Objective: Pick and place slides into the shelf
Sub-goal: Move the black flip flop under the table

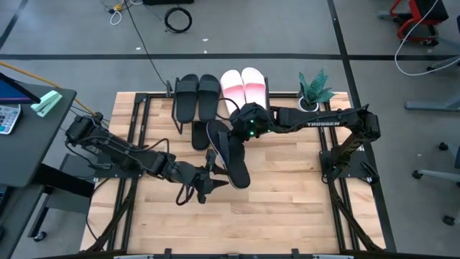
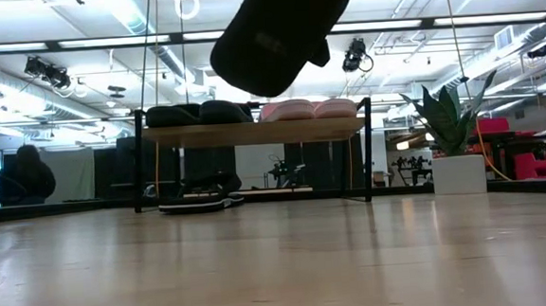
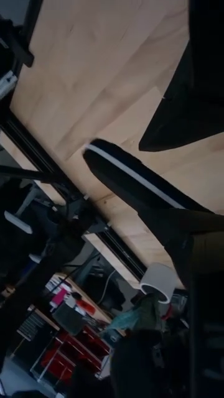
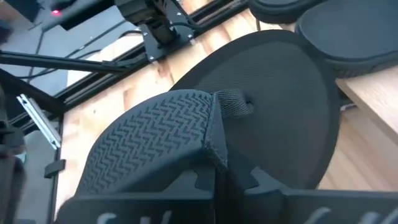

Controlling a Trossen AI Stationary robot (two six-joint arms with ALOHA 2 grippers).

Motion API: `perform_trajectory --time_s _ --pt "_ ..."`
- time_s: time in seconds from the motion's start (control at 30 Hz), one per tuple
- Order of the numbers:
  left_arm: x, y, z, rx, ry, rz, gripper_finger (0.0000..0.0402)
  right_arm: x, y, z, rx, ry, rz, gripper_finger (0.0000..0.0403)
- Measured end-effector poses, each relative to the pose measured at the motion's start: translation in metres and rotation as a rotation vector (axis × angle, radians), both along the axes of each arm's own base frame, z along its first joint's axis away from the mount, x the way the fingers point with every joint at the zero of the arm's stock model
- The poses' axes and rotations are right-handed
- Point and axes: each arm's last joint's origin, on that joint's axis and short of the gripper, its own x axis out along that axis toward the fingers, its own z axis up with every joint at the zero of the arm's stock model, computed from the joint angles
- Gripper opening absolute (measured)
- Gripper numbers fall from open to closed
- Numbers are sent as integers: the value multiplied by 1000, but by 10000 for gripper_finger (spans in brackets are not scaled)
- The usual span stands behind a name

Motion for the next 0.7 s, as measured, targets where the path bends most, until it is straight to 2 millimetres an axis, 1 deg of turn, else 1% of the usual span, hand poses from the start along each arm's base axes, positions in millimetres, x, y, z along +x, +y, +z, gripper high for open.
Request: perform_trajectory --time_s 0.3,0.47,0.57,0.7 --pt "1 3 0 1 -4 9 165 2 1 2 9 -30 19 7" --pt "1 -2 6 0 -57 -13 165 2 0 3 7 -33 19 7" --pt "1 -4 6 34 -57 -30 165 2 0 3 6 -38 19 10" --pt "3 -3 3 30 -54 -26 165 4 0 6 3 -71 23 6"
